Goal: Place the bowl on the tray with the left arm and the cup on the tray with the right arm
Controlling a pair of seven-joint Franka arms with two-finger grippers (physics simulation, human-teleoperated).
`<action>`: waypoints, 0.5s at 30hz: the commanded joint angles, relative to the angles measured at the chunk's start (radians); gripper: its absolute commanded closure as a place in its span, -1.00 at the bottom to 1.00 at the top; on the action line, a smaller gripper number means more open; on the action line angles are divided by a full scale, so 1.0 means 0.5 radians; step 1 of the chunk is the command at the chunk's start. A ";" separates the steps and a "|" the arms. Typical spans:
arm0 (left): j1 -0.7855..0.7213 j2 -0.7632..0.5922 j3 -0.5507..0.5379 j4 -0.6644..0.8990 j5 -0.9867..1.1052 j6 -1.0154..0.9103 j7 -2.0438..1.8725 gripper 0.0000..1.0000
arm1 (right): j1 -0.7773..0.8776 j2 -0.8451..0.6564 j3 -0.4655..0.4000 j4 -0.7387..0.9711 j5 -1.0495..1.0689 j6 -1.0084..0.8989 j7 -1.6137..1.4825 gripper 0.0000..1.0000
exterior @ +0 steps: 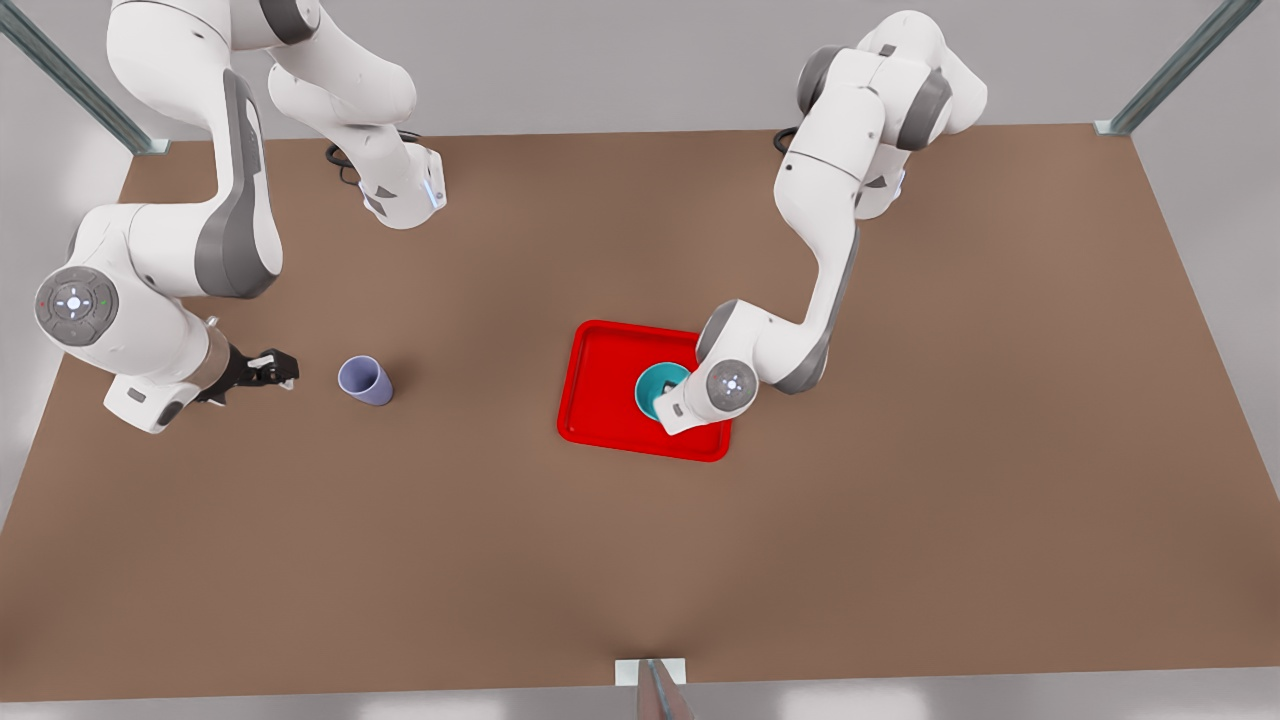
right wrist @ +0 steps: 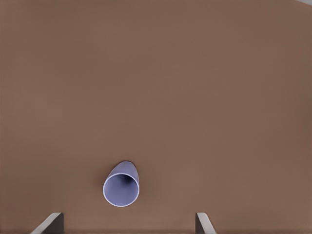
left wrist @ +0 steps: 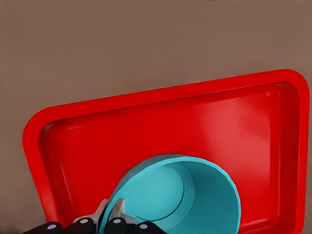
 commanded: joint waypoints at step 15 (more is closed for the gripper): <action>1.176 -0.904 -0.408 0.591 0.583 -1.653 -0.477 -1.00 | 0.033 -0.063 0.003 -0.044 -0.017 -0.028 0.001 -1.00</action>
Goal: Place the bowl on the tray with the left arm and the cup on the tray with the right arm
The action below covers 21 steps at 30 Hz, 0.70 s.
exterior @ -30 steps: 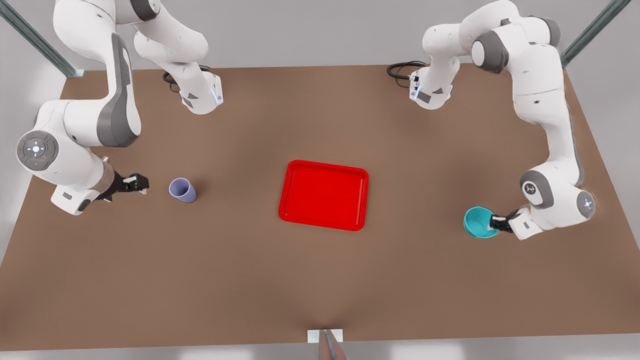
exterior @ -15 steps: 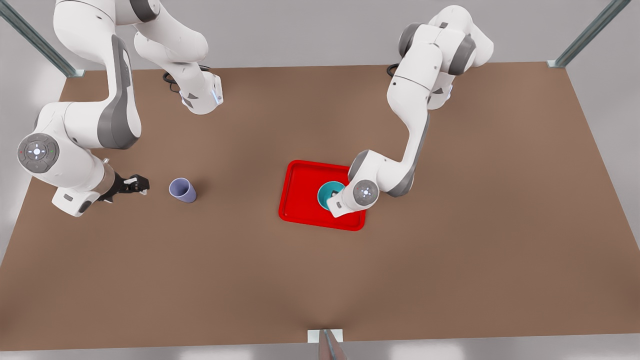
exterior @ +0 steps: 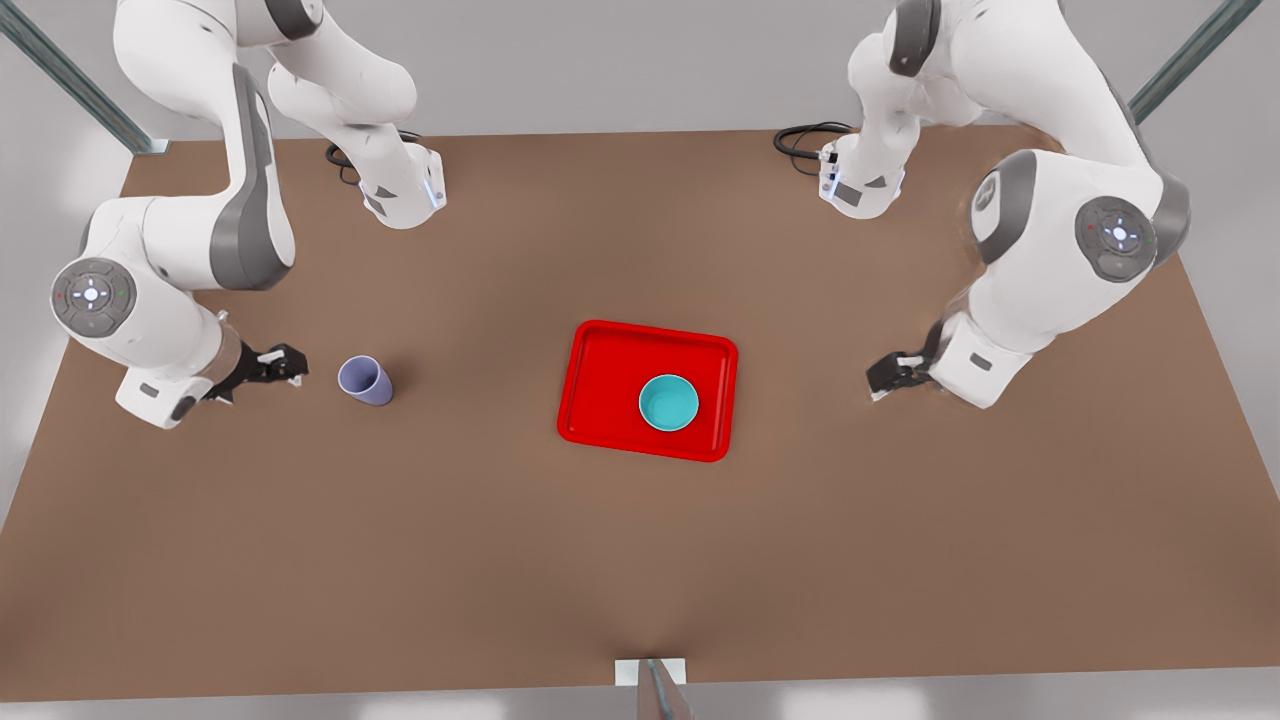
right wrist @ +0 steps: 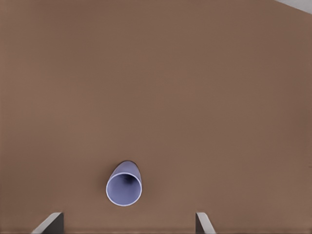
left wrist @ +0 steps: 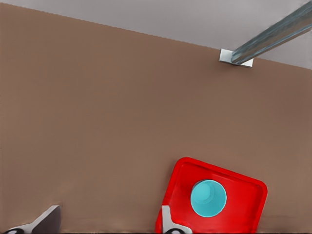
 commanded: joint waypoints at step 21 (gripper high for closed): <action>0.433 -0.264 -0.377 -0.289 0.371 -0.242 0.452 -1.00 | 0.056 -0.095 -0.025 -1.087 0.076 1.166 0.507 -1.00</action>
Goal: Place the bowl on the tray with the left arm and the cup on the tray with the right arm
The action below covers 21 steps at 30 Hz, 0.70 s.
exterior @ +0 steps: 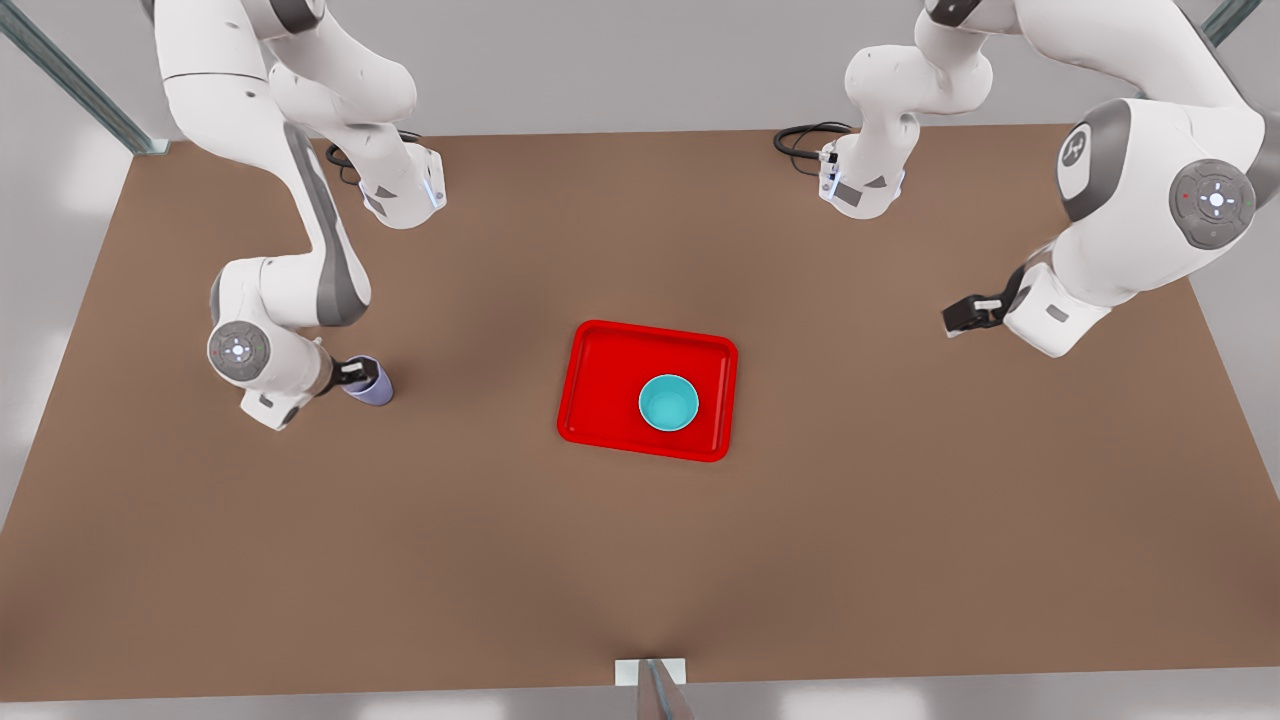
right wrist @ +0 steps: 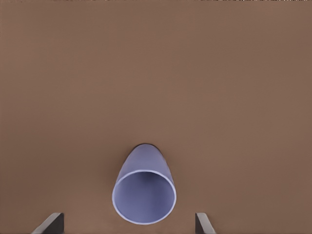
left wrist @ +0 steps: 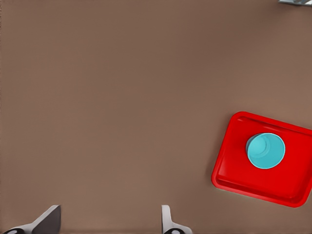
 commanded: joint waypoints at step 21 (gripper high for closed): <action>0.003 -0.018 0.003 0.066 0.010 -0.115 0.220 -1.00 | 0.011 -0.190 0.000 -0.623 0.174 0.708 0.249 -1.00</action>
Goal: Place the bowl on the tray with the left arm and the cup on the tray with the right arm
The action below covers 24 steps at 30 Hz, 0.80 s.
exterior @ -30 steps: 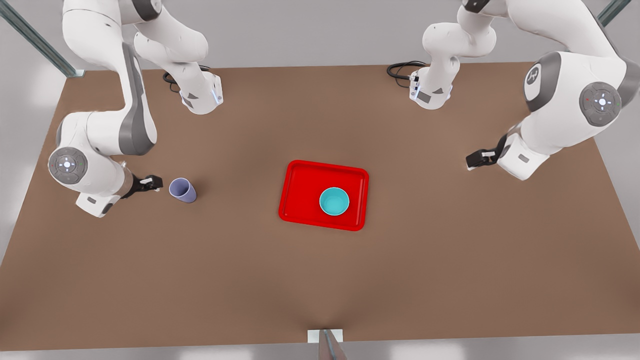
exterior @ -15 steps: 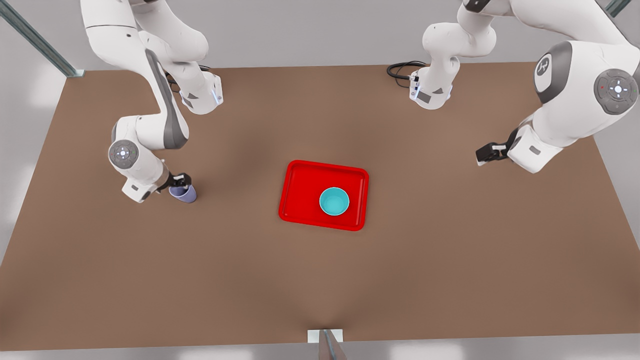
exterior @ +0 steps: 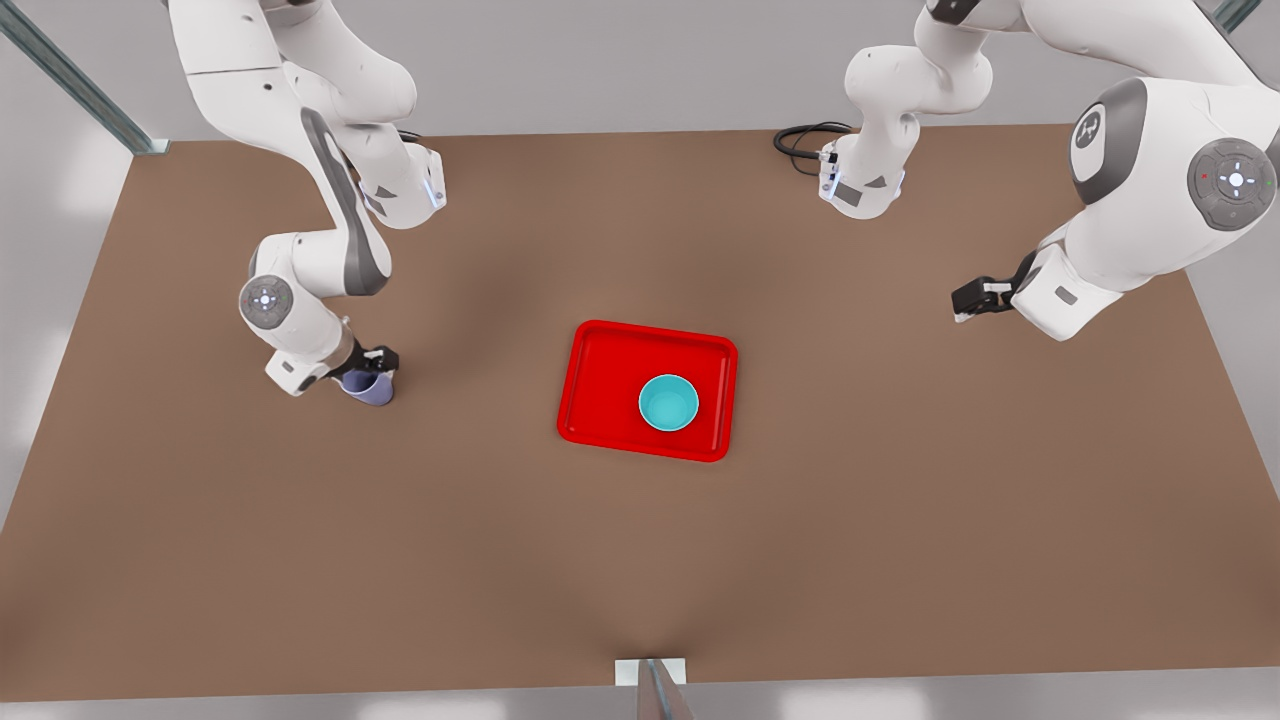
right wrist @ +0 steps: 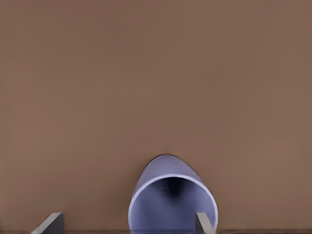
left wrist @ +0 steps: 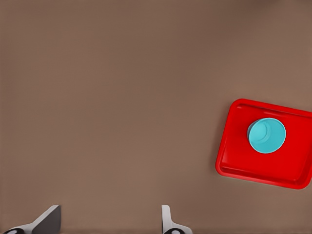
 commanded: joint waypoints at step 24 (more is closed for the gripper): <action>-0.147 0.099 -0.012 -0.011 -0.011 -0.012 0.046 -1.00 | 0.094 0.263 -0.039 0.014 0.023 -0.065 0.075 -1.00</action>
